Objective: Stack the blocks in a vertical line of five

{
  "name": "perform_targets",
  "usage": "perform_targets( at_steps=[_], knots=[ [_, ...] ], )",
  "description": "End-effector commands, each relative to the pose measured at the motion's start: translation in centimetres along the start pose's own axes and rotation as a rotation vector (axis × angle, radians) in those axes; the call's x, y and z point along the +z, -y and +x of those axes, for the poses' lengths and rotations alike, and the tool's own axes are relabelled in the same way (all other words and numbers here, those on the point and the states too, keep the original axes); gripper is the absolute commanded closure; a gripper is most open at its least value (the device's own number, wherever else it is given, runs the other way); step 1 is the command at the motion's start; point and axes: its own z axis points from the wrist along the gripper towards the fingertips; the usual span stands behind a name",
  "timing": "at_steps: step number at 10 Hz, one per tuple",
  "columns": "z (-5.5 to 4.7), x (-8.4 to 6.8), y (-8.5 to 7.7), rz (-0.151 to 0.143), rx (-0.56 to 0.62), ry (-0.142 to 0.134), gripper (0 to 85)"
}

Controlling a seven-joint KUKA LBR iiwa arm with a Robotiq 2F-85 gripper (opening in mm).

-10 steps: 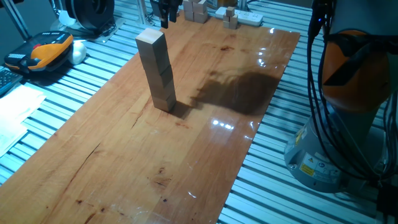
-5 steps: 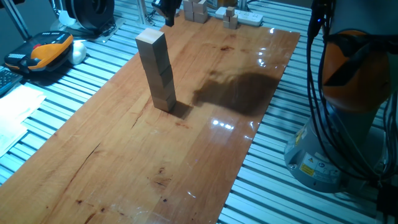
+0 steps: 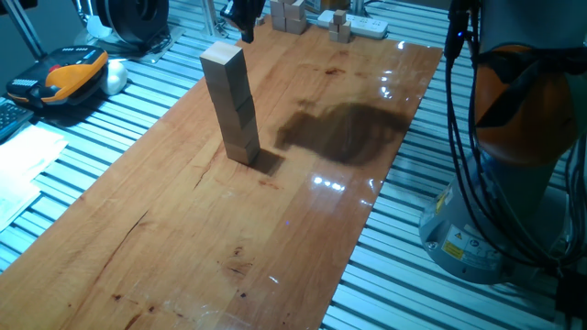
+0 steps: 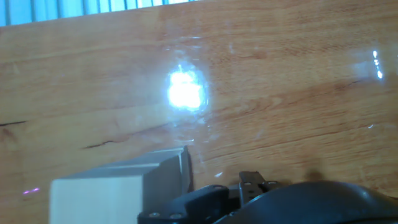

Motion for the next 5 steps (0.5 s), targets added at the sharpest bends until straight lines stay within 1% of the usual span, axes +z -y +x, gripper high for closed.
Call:
perform_targets(
  at_steps=[1,2,3,4,5],
  knots=[
    [-0.19,0.31,0.13,-0.021,0.009,-0.009,85.0],
    [-0.47,0.57,0.13,-0.042,0.017,-0.019,85.0],
    [-0.72,0.81,0.07,-0.054,0.022,-0.022,85.0],
    [-0.91,1.01,0.02,-0.055,0.023,-0.022,85.0],
    [-1.04,1.13,0.01,-0.05,0.023,-0.018,85.0]
  ],
)
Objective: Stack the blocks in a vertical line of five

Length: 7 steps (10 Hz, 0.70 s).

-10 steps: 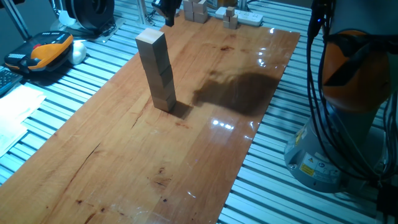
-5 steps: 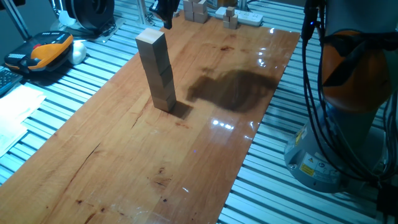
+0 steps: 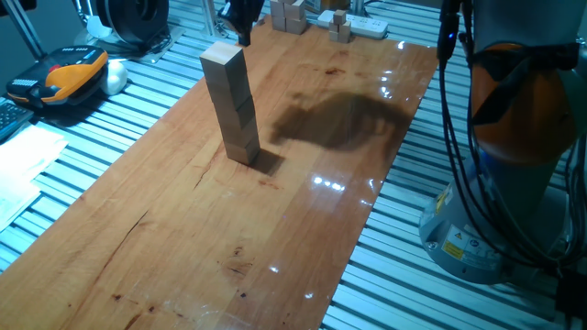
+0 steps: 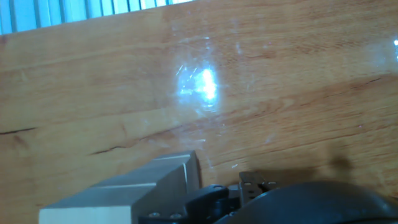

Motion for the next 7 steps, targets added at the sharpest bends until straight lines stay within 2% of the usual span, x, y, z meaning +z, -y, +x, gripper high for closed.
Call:
perform_targets(
  at_steps=[1,3,4,5,7],
  knots=[
    [-0.11,0.14,0.03,0.005,0.0,0.001,85.0],
    [-0.26,0.4,0.18,0.052,-0.015,-0.002,85.0],
    [-0.31,0.56,0.3,0.049,-0.011,-0.019,85.0],
    [-0.31,0.71,0.41,0.031,0.0,-0.034,85.0],
    [-0.32,0.79,0.47,0.029,0.021,-0.072,85.0]
  ],
)
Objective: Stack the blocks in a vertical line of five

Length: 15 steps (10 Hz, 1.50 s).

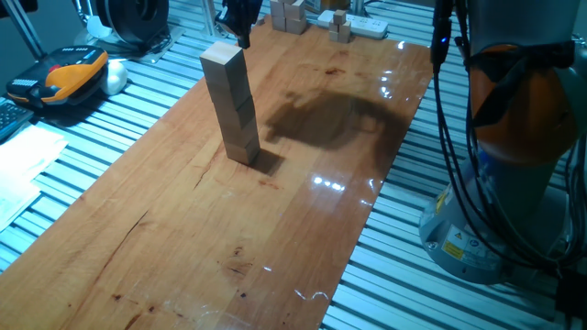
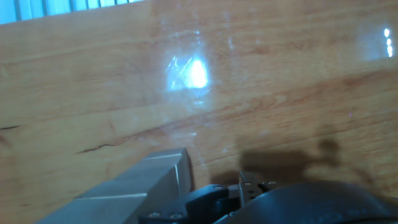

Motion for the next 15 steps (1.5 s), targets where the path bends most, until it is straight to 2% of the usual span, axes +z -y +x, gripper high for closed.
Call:
perform_targets(
  at_steps=[1,5,7,15],
  knots=[
    [0.01,-0.02,0.01,0.002,0.001,-0.004,85.0],
    [0.09,-0.09,0.08,0.024,-0.023,-0.023,85.0],
    [0.13,-0.14,0.15,0.047,-0.041,-0.019,85.0],
    [0.2,-0.07,0.33,0.052,-0.038,-0.021,85.0]
  ],
)
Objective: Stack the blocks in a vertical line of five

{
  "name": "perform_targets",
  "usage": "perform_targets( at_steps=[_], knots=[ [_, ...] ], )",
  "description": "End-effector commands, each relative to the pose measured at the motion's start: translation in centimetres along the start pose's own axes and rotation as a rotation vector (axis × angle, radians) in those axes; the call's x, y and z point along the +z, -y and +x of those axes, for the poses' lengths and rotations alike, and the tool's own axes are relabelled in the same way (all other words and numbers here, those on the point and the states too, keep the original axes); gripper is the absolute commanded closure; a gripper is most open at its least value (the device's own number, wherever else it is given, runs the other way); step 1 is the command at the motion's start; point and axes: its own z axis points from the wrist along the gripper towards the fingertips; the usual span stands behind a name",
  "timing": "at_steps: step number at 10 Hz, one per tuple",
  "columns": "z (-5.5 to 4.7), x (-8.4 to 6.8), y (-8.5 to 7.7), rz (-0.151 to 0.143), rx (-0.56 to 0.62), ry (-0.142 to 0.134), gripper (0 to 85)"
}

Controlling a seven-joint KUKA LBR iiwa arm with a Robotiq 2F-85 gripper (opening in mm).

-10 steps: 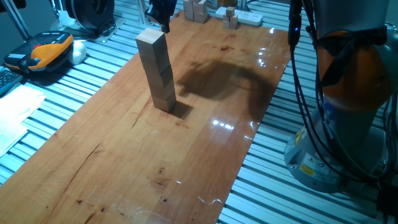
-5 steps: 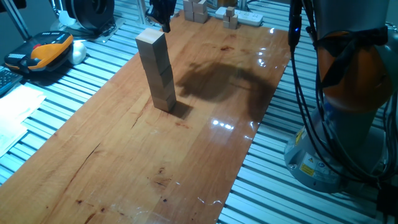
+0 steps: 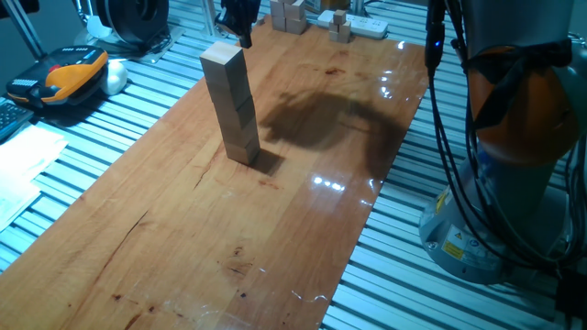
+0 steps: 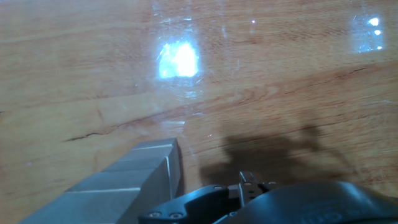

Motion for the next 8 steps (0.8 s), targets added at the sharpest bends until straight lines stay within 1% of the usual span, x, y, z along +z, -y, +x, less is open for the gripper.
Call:
perform_targets(
  at_steps=[1,3,4,8],
  knots=[
    [-0.01,0.03,0.02,0.003,0.0,0.0,85.0],
    [0.0,0.04,0.04,0.003,0.0,-0.001,85.0],
    [-0.01,0.05,0.06,0.008,0.002,0.004,85.0],
    [0.03,0.04,0.11,0.005,-0.001,0.002,85.0]
  ],
)
